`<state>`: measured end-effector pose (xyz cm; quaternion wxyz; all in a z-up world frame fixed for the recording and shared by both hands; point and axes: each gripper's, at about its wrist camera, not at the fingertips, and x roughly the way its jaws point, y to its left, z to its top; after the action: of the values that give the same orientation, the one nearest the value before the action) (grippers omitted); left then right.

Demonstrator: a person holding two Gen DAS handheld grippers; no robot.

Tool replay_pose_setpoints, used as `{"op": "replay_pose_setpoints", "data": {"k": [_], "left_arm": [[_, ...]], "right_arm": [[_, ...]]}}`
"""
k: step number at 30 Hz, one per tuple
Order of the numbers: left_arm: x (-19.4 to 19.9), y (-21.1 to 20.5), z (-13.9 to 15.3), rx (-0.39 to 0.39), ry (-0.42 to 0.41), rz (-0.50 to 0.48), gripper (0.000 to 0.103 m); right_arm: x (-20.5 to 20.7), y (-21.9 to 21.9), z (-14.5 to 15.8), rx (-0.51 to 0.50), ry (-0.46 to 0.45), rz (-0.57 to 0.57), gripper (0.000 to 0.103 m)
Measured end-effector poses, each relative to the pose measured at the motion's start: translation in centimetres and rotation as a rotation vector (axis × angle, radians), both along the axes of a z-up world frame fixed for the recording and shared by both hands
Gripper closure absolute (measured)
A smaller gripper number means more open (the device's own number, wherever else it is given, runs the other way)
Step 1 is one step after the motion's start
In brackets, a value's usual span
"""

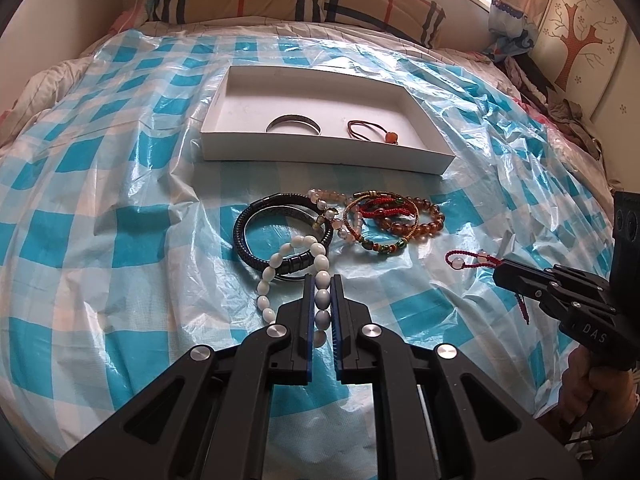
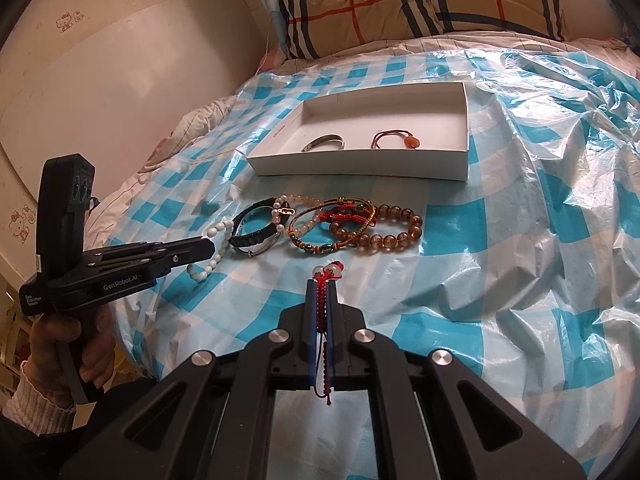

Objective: Organize jewelry
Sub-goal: 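Lift the white bead bracelet with the left tool while the right tool holds the red string bracelet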

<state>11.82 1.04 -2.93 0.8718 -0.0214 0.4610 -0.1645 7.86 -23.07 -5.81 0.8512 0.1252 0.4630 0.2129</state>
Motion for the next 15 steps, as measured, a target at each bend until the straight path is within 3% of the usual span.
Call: {"op": "replay_pose_setpoints", "data": {"k": [15], "left_arm": [[-0.06,-0.02,0.48,-0.006,-0.012,0.012,0.096]], "right_arm": [[0.07,0.03,0.67,0.008,-0.019,-0.008,0.098]]}}
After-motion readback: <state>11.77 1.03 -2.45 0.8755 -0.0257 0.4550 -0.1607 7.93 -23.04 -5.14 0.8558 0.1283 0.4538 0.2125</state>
